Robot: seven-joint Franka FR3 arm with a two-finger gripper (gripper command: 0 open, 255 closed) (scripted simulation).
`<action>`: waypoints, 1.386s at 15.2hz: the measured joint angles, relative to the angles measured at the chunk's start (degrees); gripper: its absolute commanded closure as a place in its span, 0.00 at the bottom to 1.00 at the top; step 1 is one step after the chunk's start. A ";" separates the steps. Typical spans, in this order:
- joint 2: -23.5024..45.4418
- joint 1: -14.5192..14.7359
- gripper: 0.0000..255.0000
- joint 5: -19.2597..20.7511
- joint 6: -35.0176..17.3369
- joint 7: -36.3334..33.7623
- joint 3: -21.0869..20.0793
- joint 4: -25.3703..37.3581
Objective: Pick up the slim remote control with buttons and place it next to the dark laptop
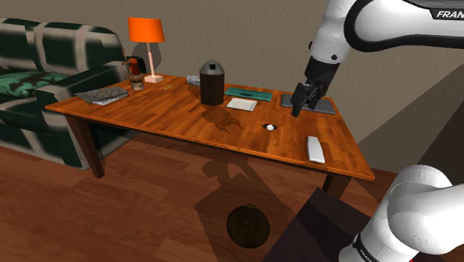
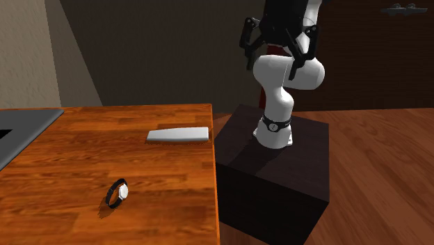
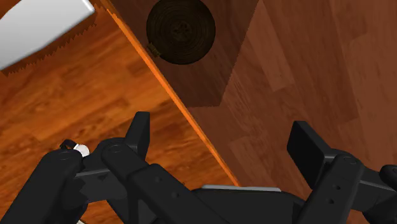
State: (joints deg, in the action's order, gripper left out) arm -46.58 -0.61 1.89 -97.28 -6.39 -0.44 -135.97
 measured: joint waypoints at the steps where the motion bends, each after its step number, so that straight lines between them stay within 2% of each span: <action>1: 0.00 0.00 0.00 0.00 0.00 0.00 0.00 0.00; 9: 6.20 -6.12 0.00 1.88 -7.65 -5.07 3.85 -3.38; 17: 16.55 -12.79 0.00 3.58 -17.65 -10.62 8.88 -5.28; 21: 20.85 -15.83 0.00 4.00 -21.01 -13.49 11.27 -5.44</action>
State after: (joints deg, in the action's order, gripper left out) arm -25.73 -16.44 5.90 -118.30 -19.88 10.82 -141.41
